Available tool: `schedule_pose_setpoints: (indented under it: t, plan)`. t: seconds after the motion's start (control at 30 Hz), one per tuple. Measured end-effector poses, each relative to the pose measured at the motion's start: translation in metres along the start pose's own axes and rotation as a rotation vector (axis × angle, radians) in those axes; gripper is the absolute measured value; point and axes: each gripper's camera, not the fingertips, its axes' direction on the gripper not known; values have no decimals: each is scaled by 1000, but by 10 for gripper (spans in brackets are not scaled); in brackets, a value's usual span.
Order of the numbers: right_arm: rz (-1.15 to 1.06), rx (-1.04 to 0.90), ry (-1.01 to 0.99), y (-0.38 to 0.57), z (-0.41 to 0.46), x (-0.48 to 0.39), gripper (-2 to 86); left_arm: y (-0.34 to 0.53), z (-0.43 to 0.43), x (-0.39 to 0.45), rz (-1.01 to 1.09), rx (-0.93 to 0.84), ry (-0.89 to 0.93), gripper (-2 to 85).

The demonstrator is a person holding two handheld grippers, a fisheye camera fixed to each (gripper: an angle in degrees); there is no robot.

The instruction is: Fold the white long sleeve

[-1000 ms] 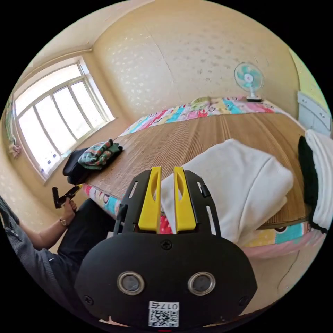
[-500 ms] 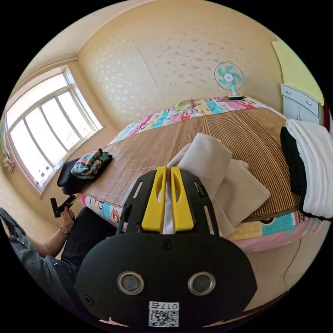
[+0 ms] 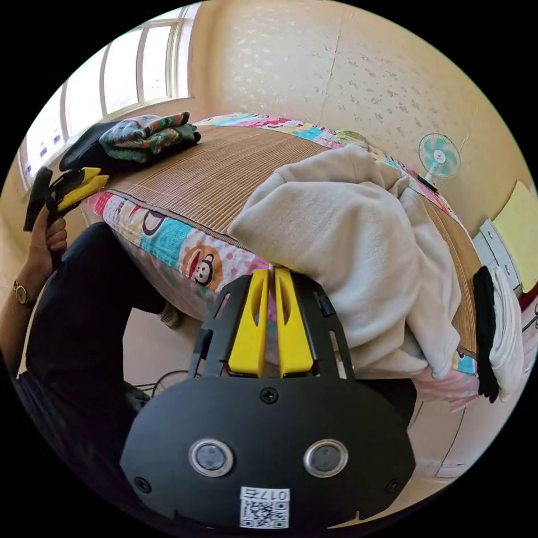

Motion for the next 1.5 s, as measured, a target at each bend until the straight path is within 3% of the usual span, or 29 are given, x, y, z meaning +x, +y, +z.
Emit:
schedule_pose_setpoints:
  t: [0.23, 0.3, 0.4, 0.6, 0.67, 0.8, 0.87, 0.93, 1.13, 1.23, 1.33, 1.5]
  plan:
    - [67, 27, -282, 30, -59, 27, 21, -54, 152, 40, -84, -243, 245, 234]
    - [96, 53, -331, 41, -73, 28, 20, -56, 184, 40, -130, -302, 238, 215]
    - [135, 66, -399, 56, -89, 33, 17, -43, 213, 34, -189, -349, 281, 108]
    - [-12, 358, -606, 89, -185, 81, 9, -50, 161, 25, -48, -179, 769, 42]
    - [-72, 450, -745, 100, -223, 118, 6, -63, 123, 37, 73, -112, 852, 37]
    - [-80, 525, -797, 117, -263, 164, 4, -89, 27, 106, 509, -76, 948, 31]
    - [-95, 516, -771, 121, -278, 175, 4, -94, -5, 129, 648, -29, 1093, 27]
    - [-97, 502, -743, 122, -283, 175, 5, -100, -36, 145, 775, 61, 1361, 23]
    - [-55, 530, -828, 116, -285, 163, 16, -112, -50, 171, 842, 151, 2012, 17]
    - [-36, 508, -851, 107, -283, 157, 38, -108, -47, 199, 808, 147, 2214, 18]
    - [-35, 451, -854, 90, -280, 152, 79, -97, -52, 233, 802, 85, 2291, 20]
    - [-83, 338, -917, 59, -269, 141, 138, -74, -82, 273, 879, 42, 2246, 23]
